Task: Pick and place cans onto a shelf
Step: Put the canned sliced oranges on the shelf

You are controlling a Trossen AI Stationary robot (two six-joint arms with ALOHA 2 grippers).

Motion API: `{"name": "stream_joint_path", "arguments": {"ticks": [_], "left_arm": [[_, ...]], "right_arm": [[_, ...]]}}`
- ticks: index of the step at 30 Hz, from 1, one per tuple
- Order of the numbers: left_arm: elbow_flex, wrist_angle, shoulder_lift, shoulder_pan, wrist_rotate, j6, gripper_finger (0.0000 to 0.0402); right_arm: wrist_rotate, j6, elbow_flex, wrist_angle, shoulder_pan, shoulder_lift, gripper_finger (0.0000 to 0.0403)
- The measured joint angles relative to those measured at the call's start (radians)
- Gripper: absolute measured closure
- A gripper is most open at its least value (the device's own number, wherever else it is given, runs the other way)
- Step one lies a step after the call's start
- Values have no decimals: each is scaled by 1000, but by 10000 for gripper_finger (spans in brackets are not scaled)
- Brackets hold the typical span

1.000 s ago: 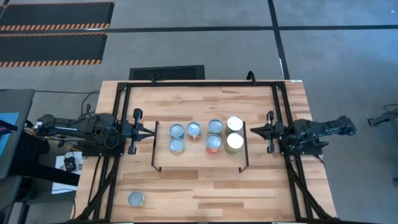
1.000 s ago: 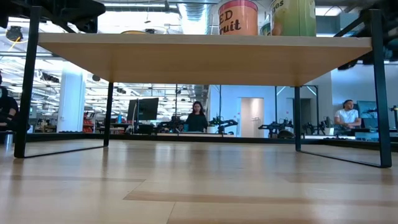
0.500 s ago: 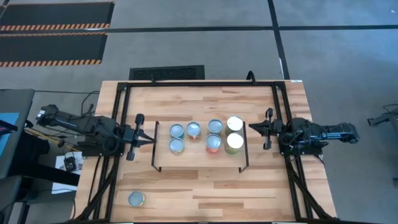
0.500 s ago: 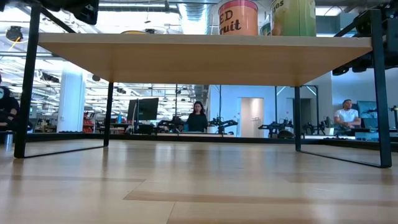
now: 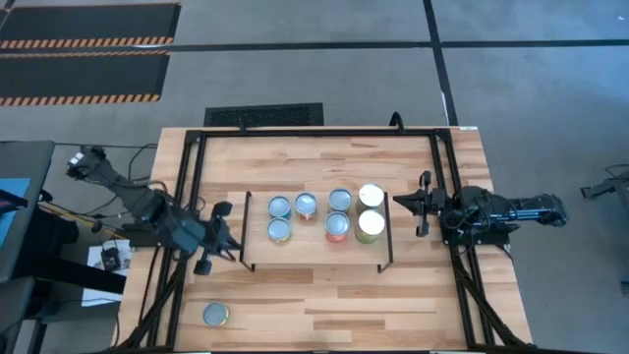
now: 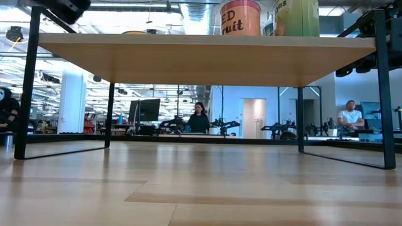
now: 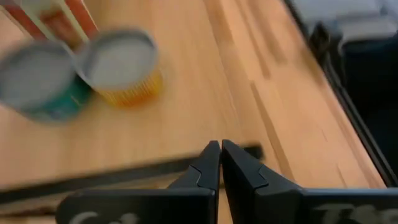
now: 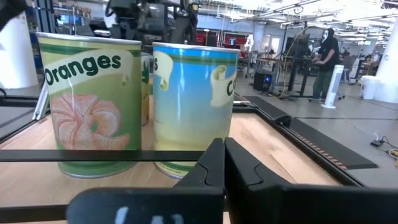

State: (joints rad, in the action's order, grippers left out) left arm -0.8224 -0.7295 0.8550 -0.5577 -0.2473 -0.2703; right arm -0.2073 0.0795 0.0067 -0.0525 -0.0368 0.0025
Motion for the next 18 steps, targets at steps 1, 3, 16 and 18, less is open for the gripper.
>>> {"name": "stream_joint_path", "arguments": {"ticks": [1,3,16,18], "left_arm": [[-28,-45,35,-24,-6,-34,397],[-80,-126,104,-70,-12,-98,397],[-346,-374,465,-350,61,-496,397],[-349,-367,507,-377,93,-563,397]], "right_arm": [[0,0,0,0,0,0,390],[0,0,0,1,0,0,392],[-3,8,-1,3,0,0,390],[-3,8,-1,3,0,0,391]]}}
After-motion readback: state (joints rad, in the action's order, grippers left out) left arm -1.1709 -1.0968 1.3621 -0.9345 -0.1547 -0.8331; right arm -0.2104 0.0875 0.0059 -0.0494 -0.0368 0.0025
